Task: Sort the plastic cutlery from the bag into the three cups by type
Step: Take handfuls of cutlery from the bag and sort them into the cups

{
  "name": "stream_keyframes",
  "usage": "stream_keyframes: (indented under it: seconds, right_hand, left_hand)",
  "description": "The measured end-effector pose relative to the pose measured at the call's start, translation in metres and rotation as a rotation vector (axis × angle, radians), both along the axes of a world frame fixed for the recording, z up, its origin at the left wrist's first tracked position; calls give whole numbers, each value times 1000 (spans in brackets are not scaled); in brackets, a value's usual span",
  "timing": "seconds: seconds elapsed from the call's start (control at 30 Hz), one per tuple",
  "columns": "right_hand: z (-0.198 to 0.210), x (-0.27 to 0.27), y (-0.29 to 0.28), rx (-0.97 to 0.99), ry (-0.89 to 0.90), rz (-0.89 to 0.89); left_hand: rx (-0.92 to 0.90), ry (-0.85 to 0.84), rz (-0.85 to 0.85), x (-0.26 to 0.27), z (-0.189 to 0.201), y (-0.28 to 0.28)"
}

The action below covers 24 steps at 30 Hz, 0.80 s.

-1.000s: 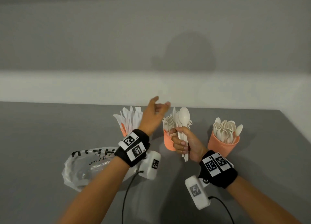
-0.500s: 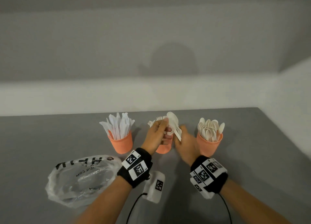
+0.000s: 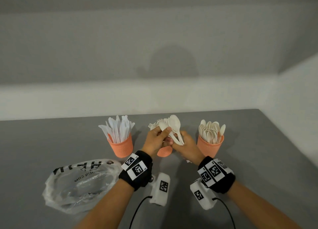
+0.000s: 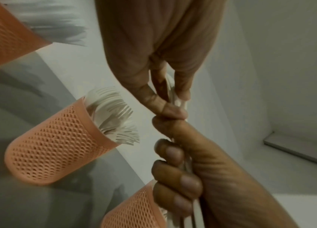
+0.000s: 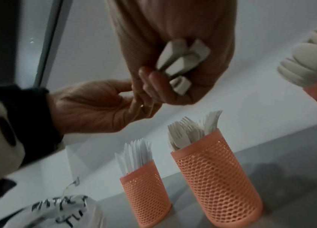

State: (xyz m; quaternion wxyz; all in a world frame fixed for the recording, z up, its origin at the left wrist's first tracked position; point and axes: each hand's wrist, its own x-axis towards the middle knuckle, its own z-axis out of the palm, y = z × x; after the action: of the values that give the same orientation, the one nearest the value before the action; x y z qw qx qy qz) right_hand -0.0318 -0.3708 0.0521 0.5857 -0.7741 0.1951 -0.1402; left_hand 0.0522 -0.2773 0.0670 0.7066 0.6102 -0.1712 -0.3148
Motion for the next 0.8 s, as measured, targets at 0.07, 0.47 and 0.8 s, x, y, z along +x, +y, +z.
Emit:
stream_keyframes:
  seconds: [0.07,0.47,0.8]
  right_hand:
    - [3,-4,-1,126,-14,47]
    - [2,-6,-2,319,140,350]
    - [4,-8,3,323,217,354]
  left_hand:
    - [-33,35,-36,3,0,3]
    - [-12,178,-15,8,1,-1]
    - [70,-4,-102,-8,7,-15]
